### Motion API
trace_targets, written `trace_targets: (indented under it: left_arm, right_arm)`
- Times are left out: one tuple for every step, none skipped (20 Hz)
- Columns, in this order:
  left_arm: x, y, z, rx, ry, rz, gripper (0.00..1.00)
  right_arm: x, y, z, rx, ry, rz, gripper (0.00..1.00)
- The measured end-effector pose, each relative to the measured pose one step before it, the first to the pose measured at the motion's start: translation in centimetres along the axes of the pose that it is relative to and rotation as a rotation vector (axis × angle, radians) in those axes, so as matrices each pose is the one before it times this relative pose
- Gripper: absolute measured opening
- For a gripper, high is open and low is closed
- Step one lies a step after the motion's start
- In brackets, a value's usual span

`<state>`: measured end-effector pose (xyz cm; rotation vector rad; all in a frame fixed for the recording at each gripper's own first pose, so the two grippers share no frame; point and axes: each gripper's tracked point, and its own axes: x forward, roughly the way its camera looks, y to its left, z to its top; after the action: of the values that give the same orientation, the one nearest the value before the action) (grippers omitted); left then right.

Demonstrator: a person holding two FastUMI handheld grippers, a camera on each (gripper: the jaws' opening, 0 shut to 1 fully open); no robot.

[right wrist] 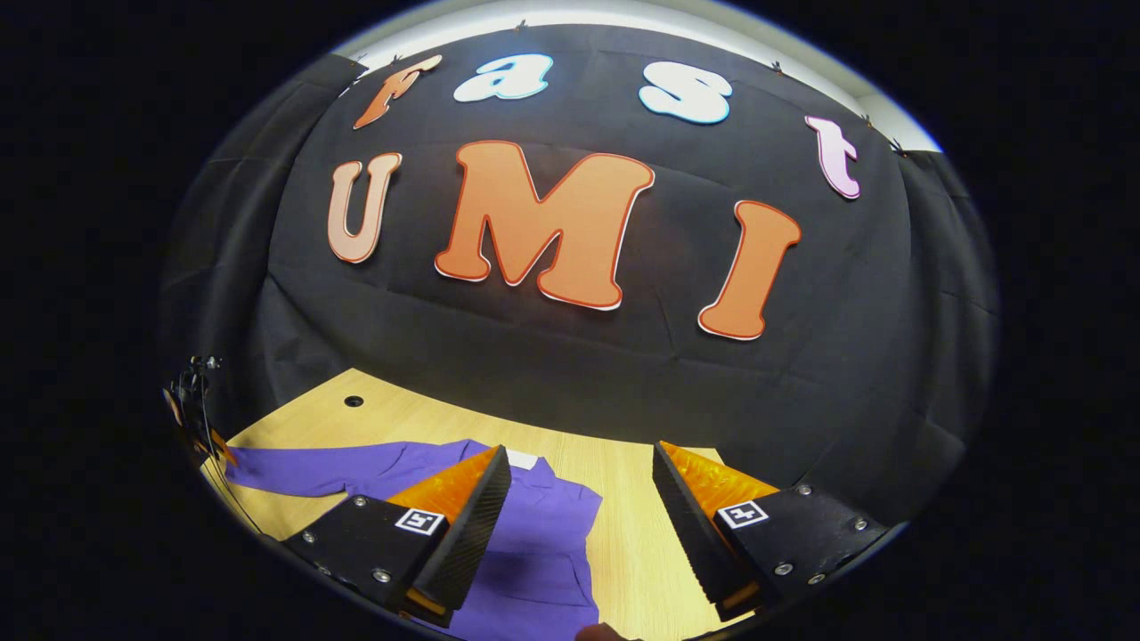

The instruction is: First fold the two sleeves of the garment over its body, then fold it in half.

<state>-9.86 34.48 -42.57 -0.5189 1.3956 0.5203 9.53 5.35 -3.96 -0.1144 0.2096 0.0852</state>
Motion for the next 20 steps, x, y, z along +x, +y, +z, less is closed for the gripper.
trace_targets:
  left_arm:
    - [0.626, 0.120, 0.080, 0.00447, 0.02224, 0.00755, 0.98]
    - [0.234, 0.241, 0.177, 0.00405, 0.01545, 0.01418, 0.98]
    - [0.465, 0.241, 0.345, -0.00209, 0.01389, 0.01319, 0.98]
    - [0.728, 0.082, -0.024, -0.00528, 0.02043, -0.00096, 0.98]
    - [0.095, 0.369, -0.127, -0.00262, 0.02037, 0.03033, 0.97]
    - [-0.046, -0.401, 0.664, 0.01410, 0.00169, 0.00339, 0.95]
    - [0.196, -0.020, 0.122, 0.00545, 0.00595, 0.01970, 0.93]
    - [0.102, -0.031, -0.383, -0.00242, 0.02323, 0.02486, 0.93]
    - [-0.560, -0.572, 0.397, 0.00745, 0.00261, -0.00397, 0.85]
    - [0.568, -0.483, -0.172, 0.01007, 0.01204, -0.00059, 0.77]
    - [0.129, -0.593, 0.208, 0.01367, 0.00875, -0.00579, 0.68]
    - [-0.063, -0.444, 0.065, 0.00619, 0.00128, -0.00546, 0.61]
    - [-0.099, -0.615, 0.087, 0.00081, -0.00190, -0.00865, 0.46]
    - [-0.208, -0.454, 0.099, 0.00518, 0.00624, -0.00399, 0.33]
    - [0.082, -0.143, 0.273, 0.00214, -0.01232, -0.00281, 0.19]
    - [0.205, 0.084, -0.206, 0.00863, -0.00255, -0.00607, 0.13]
    - [-0.441, -0.149, -0.054, -0.00701, -0.01250, -0.01254, 0.12]
    - [-0.037, -0.431, -0.059, -0.00010, -0.00729, -0.01332, 0.08]
    - [-0.555, -0.352, -0.044, 0.00953, -0.01160, -0.01482, 0.08]
    - [-0.846, -0.325, 0.271, 0.00838, -0.01632, 0.01073, 0.08]
  right_arm:
    - [-0.147, -0.372, -0.212, -0.00145, 0.00211, -0.00252, 0.96]
    - [-0.189, -0.306, -0.034, -0.00353, -0.00013, -0.00578, 0.96]
    - [-0.083, -0.499, -0.128, -0.00211, -0.00213, -0.00701, 0.96]
    - [-0.162, -0.384, -0.095, -0.00042, 0.00202, -0.00748, 0.96]
    - [0.096, -0.402, -0.299, 0.00214, 0.00290, -0.00859, 0.96]
    - [-0.127, -0.352, -0.112, 0.00359, 0.00413, -0.00672, 0.96]
    - [-0.134, -0.503, -0.217, 0.00534, 0.00360, -0.00997, 0.96]
    - [0.051, -0.221, -0.220, 0.00881, 0.00269, -0.00346, 0.96]
    - [-0.021, -0.210, -0.301, 0.00841, 0.00552, -0.00498, 0.96]
    - [-0.105, -0.077, -0.282, 0.00523, 0.00384, 0.00015, 0.96]
    - [-0.089, -0.200, -0.324, -0.00209, 0.00307, -0.00758, 0.96]
    - [-0.064, -0.220, -0.189, -0.00450, 0.00200, -0.00609, 0.96]
    - [-0.041, -0.168, -0.311, -0.00332, 0.00340, -0.00406, 0.96]
    - [-0.117, -0.140, -0.092, 0.00163, 0.00143, 0.00048, 0.96]
    - [-0.042, -0.018, -0.113, 0.00599, -0.00140, 0.00155, 0.96]
    - [-0.010, -0.223, -0.083, 0.00802, 0.00016, 0.00002, 0.96]
    - [0.077, -0.114, -0.117, 0.00902, 0.00229, 0.00365, 0.96]
    - [0.037, -0.254, -0.030, 0.00786, 0.00176, -0.00233, 0.96]
    - [-0.102, -0.216, -0.002, 0.00744, -0.00127, -0.00028, 0.96]
    - [0.004, -0.229, 0.137, 0.00616, -0.00455, -0.00132, 0.96]
